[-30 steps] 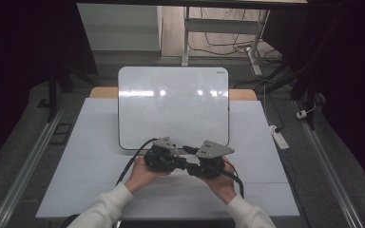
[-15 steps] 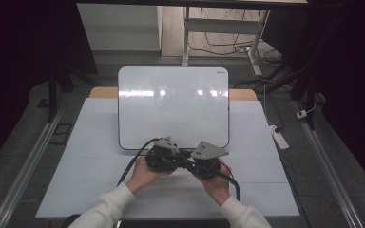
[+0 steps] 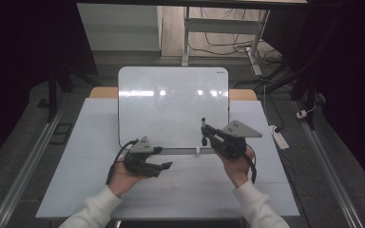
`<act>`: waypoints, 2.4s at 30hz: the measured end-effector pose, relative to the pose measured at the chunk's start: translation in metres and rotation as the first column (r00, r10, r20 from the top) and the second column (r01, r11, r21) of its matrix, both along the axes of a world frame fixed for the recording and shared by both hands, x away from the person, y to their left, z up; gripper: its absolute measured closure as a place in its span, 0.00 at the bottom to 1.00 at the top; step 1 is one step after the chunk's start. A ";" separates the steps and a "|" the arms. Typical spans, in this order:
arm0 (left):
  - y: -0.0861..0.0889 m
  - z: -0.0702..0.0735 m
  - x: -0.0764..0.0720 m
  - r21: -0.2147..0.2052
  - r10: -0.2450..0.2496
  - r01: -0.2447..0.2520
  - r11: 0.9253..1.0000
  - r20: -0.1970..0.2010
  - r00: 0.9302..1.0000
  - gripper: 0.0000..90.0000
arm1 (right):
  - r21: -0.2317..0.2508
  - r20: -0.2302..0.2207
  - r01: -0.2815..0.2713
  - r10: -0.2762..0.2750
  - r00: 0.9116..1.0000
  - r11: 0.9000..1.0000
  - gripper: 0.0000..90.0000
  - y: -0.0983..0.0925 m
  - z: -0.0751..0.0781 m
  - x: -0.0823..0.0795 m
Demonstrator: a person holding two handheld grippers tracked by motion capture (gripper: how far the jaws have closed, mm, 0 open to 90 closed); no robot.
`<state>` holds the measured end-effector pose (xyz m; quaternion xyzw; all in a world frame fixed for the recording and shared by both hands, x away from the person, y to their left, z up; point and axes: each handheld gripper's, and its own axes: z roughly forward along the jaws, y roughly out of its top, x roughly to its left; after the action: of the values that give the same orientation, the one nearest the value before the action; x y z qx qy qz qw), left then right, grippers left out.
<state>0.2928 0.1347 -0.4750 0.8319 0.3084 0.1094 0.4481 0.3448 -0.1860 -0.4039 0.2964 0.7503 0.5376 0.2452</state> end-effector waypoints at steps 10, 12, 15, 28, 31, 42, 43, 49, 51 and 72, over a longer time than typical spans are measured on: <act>0.070 -0.014 -0.028 -0.004 0.153 -0.154 0.988 -0.017 0.988 0.34 | 0.004 -0.062 0.178 -0.178 0.982 0.984 0.90 -0.026 0.038 0.069; 0.076 -0.017 -0.032 -0.002 0.170 -0.170 0.985 -0.015 0.985 0.35 | -0.009 -0.075 0.199 -0.199 0.977 0.980 0.90 -0.026 0.044 0.081; 0.083 -0.021 -0.037 0.030 0.193 -0.193 0.981 -0.001 0.981 0.35 | -0.030 -0.094 0.226 -0.228 0.969 0.974 0.90 -0.024 0.049 0.099; 0.094 -0.028 -0.040 0.044 0.228 -0.228 0.973 0.000 0.974 0.35 | -0.079 -0.171 0.293 -0.302 0.938 0.953 0.90 -0.013 0.040 0.171; 0.093 -0.029 -0.039 0.057 0.228 -0.228 0.972 0.003 0.974 0.35 | -0.087 -0.166 0.320 -0.330 0.929 0.943 0.89 -0.011 0.036 0.181; 0.093 -0.030 -0.039 0.065 0.226 -0.226 0.972 0.006 0.974 0.37 | -0.093 -0.086 0.334 -0.341 0.936 0.938 0.86 -0.002 0.033 0.184; 0.093 -0.030 -0.039 0.066 0.224 -0.224 0.972 0.007 0.974 0.37 | -0.099 -0.077 0.333 -0.341 0.937 0.938 0.86 -0.001 0.033 0.183; 0.094 -0.031 -0.039 0.064 0.224 -0.223 0.973 0.004 0.975 0.37 | -0.122 -0.046 0.331 -0.339 0.940 0.936 0.76 0.001 0.034 0.181; 0.094 -0.031 -0.039 0.062 0.226 -0.226 0.972 0.003 0.974 0.38 | -0.117 -0.041 0.321 -0.328 0.944 0.940 0.72 -0.001 0.036 0.178; 0.098 -0.034 -0.035 0.029 0.237 -0.237 0.971 -0.026 0.971 0.36 | -0.010 -0.051 0.037 -0.038 0.998 0.999 0.49 -0.071 -0.009 0.047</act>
<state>0.2573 0.2330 -0.5092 0.7964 0.4105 0.1539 0.4166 0.3916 -0.2575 -0.4130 0.3232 0.7530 0.5218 0.2371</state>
